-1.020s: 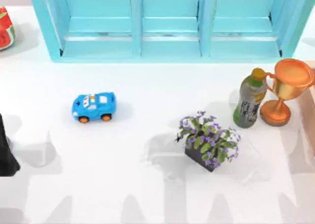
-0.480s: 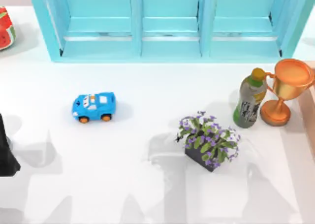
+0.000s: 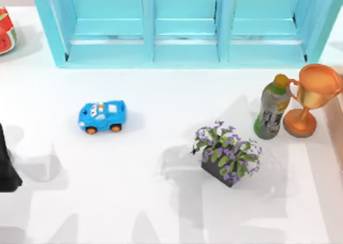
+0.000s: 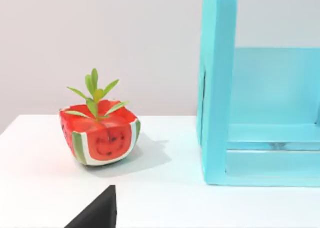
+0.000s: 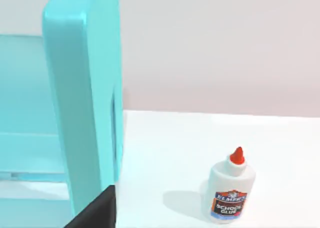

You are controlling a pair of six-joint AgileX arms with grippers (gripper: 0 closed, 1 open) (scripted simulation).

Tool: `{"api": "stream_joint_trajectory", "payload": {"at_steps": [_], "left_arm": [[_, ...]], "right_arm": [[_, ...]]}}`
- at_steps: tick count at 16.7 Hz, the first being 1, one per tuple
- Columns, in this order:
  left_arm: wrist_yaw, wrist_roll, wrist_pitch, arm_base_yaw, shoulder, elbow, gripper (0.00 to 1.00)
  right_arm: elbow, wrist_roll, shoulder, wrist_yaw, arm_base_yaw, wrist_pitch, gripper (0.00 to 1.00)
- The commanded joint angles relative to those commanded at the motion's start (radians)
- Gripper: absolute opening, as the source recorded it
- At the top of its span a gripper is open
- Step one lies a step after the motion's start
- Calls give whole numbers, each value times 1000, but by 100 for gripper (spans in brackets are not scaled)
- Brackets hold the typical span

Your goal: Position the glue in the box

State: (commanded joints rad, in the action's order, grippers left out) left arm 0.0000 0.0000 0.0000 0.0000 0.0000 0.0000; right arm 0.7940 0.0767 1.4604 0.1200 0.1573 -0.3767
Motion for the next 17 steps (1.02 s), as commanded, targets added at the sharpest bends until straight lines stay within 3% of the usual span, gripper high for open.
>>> {"api": "stream_joint_trajectory", "payload": {"at_steps": [8,17], "left_arm": [[0,0,0,0,0,0,100],[0,0,0,0,0,0,100]], "right_arm": [[283,21,583,32,55,-117,100],[310,22,650,36,55,-123,100]]}}
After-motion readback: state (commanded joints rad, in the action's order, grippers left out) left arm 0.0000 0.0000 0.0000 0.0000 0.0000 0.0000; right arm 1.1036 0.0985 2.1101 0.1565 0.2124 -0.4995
